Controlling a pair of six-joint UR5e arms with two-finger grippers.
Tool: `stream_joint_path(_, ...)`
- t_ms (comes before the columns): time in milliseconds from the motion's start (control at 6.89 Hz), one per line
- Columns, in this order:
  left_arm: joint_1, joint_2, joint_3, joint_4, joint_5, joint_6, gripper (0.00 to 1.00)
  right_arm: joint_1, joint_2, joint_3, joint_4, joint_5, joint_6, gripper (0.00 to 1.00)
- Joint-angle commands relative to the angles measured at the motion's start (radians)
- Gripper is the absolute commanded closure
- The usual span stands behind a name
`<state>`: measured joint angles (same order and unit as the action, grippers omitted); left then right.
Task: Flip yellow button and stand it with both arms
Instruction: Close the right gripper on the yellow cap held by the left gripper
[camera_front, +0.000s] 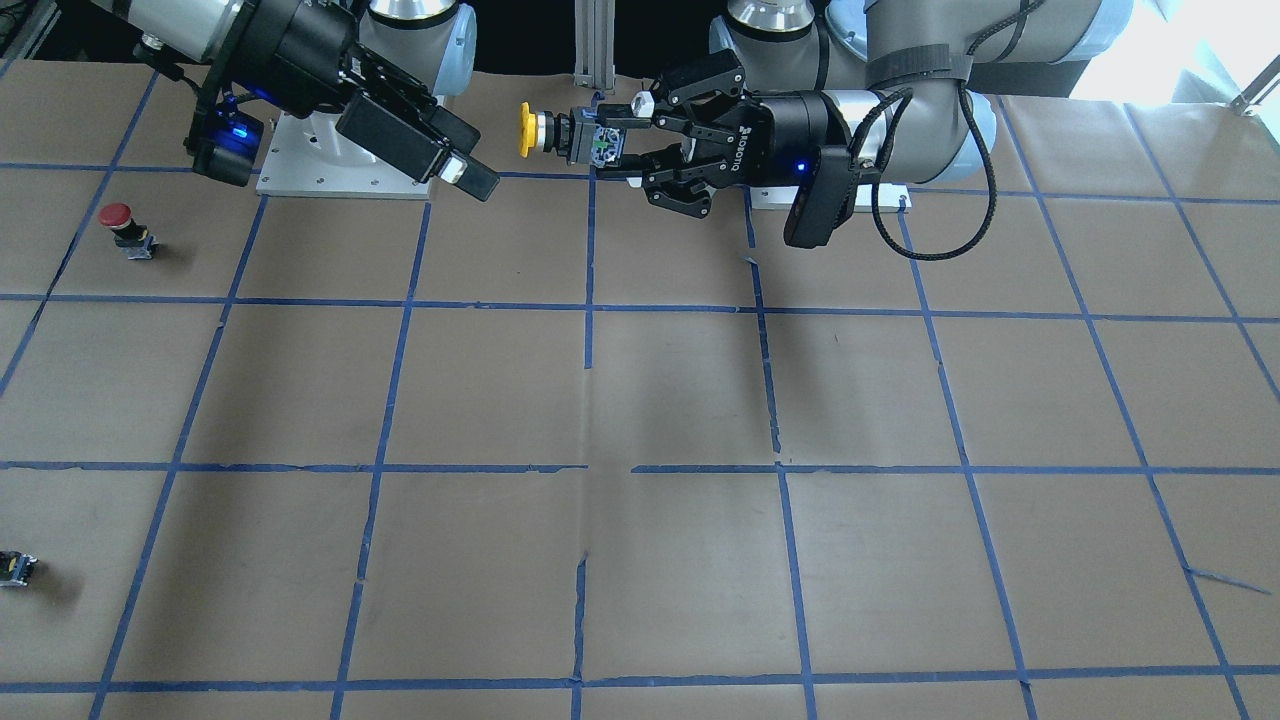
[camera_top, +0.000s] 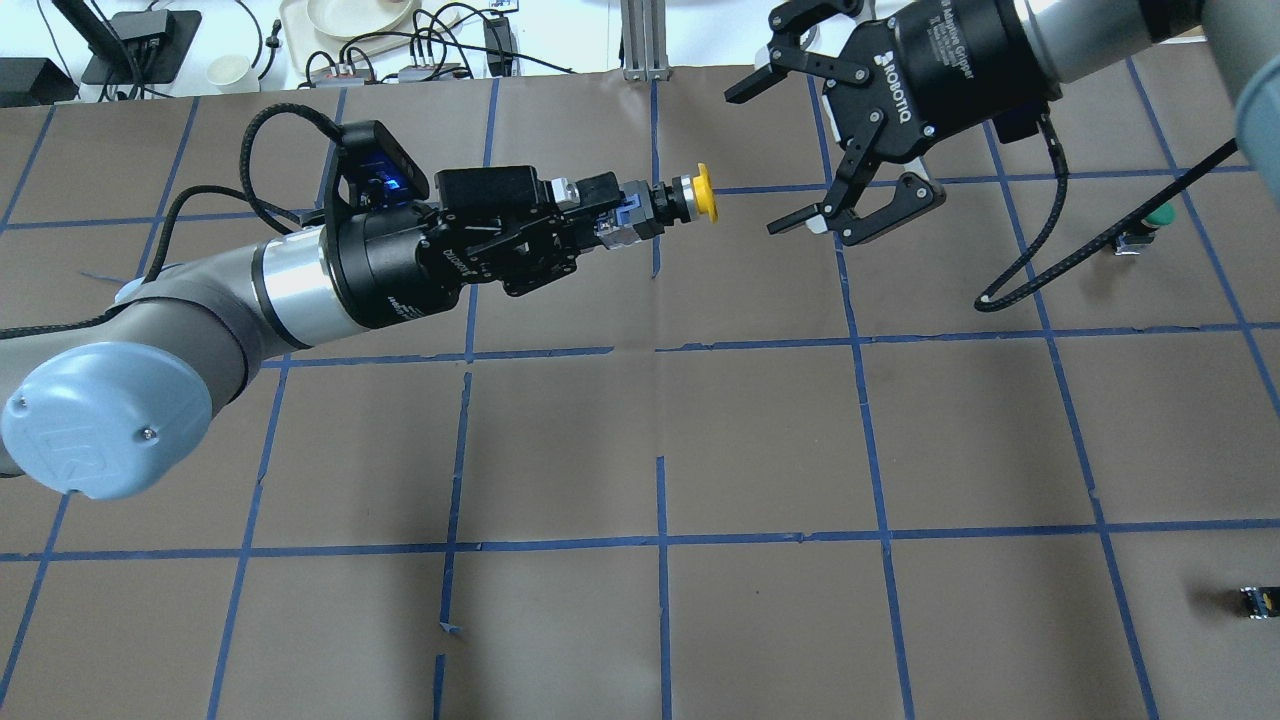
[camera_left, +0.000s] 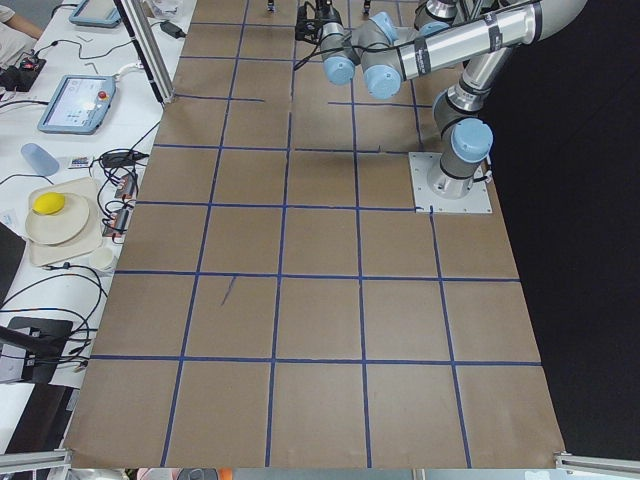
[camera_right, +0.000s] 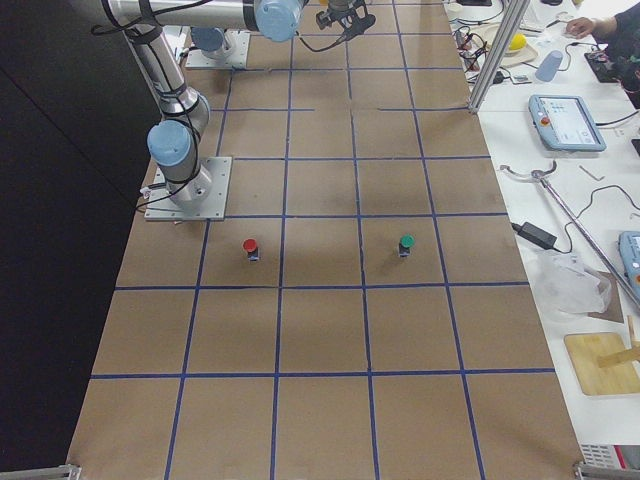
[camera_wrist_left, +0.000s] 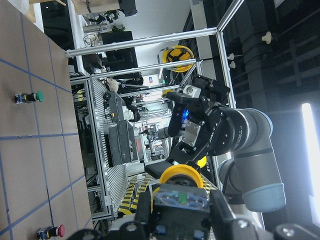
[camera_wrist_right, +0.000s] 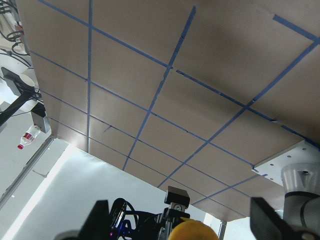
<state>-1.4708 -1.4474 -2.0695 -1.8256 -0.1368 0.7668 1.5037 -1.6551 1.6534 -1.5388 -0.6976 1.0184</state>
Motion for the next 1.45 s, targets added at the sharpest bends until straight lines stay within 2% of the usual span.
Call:
stream_joint_path(0, 0.0, -0.002, -0.001, -0.004, -0.004, 0.0, 0.93, 0.019, -0.005, 0.023, -0.004, 0.006, 0.011, 0.0)
stream_joint_path(290, 0.0, -0.001, -0.003, -0.004, -0.004, 0.0, 0.93, 0.026, -0.008, 0.023, -0.009, 0.062, 0.063, 0.01)
stream_joint_path(580, 0.0, -0.001, -0.003, -0.004, -0.004, 0.0, 0.93, 0.026, -0.012, 0.023, -0.001, 0.059, 0.065, 0.04)
stream_joint_path(725, 0.0, -0.001, -0.003, -0.004, -0.004, 0.0, 0.93, 0.026, -0.012, 0.023, 0.0, 0.059, 0.065, 0.19)
stream_joint_path(1015, 0.0, -0.001, -0.003, -0.004, -0.004, 0.0, 0.93, 0.026, -0.009, 0.032, 0.0, 0.059, 0.063, 0.66)
stream_joint_path(1160, 0.0, 0.002, -0.003, -0.004, -0.004, 0.0, 0.93, 0.026, -0.011, 0.039, -0.001, 0.061, 0.06, 0.82)
stream_joint_path(1305, 0.0, 0.004, -0.004, -0.004, -0.004, 0.0, 0.93, 0.026, -0.011, 0.039, -0.003, 0.061, 0.06, 0.87)
